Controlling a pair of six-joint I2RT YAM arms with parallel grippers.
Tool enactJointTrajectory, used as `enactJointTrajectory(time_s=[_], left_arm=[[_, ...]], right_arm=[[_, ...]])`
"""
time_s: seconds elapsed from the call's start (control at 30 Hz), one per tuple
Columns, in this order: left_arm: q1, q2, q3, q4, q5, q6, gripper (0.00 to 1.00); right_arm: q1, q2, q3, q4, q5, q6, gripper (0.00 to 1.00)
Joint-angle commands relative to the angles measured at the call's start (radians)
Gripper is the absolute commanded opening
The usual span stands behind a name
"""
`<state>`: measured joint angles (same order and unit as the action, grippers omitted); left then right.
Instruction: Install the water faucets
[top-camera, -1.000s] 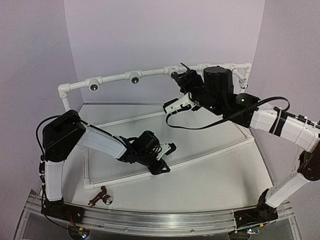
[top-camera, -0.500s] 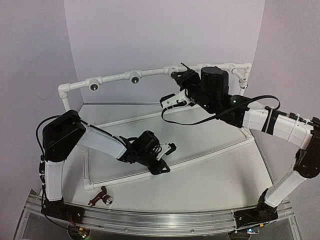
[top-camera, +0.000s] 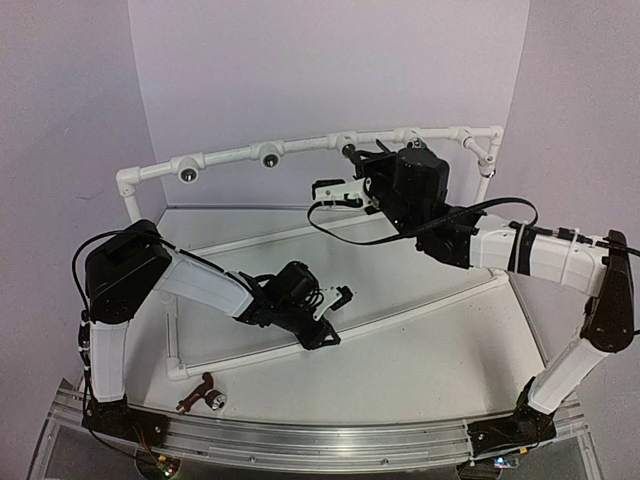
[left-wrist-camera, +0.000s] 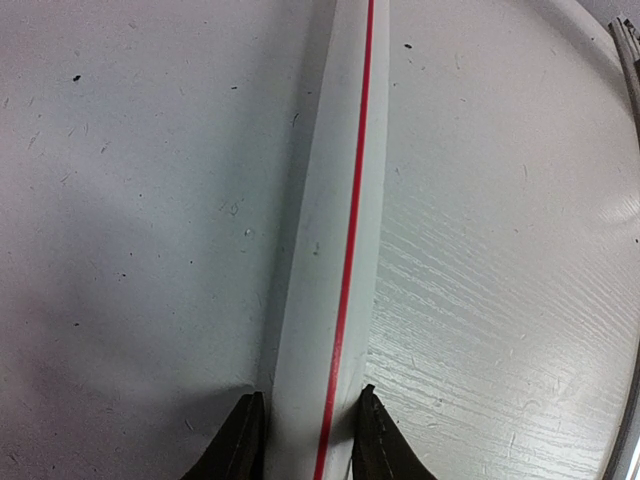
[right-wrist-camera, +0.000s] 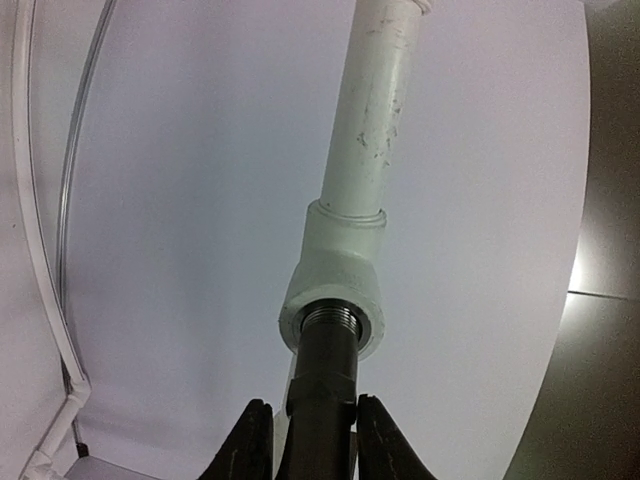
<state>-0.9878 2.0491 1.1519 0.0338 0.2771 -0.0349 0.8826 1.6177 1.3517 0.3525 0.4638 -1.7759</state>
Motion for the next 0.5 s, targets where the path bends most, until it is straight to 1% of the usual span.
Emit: enactJointTrajectory(time_s=[0.0, 0.13, 0.27, 0.3, 0.37, 0.43, 0.47], left_arm=[[-0.016, 0.128, -0.073, -0.273, 0.009, -0.109, 0.07], [-0.015, 0.134, -0.072, -0.272, 0.01, -0.11, 0.07], [-0.016, 0.13, -0.07, -0.273, 0.014, -0.109, 0.07], [-0.015, 0.131, -0.07, -0.273, 0.014, -0.109, 0.07], [-0.016, 0.136, -0.068, -0.273, 0.016, -0.109, 0.07], [-0.015, 0.137, -0.067, -0.273, 0.02, -0.109, 0.07], [-0.015, 0.136, -0.067, -0.272, 0.022, -0.109, 0.07]], right_arm=[[0.006, 0.038, -0.012, 0.099, 0.093, 0.235, 0.14], [0.026, 0.078, -0.001, 0.173, 0.132, 0.392, 0.1], [0.052, 0.123, 0.038, 0.218, 0.2, 0.597, 0.0], [0.06, 0.132, 0.049, 0.232, 0.218, 0.657, 0.0], [0.069, 0.143, 0.076, 0.24, 0.248, 0.788, 0.0], [0.078, 0.146, 0.111, 0.206, 0.276, 0.977, 0.0], [0.081, 0.143, 0.128, 0.168, 0.285, 1.097, 0.0]])
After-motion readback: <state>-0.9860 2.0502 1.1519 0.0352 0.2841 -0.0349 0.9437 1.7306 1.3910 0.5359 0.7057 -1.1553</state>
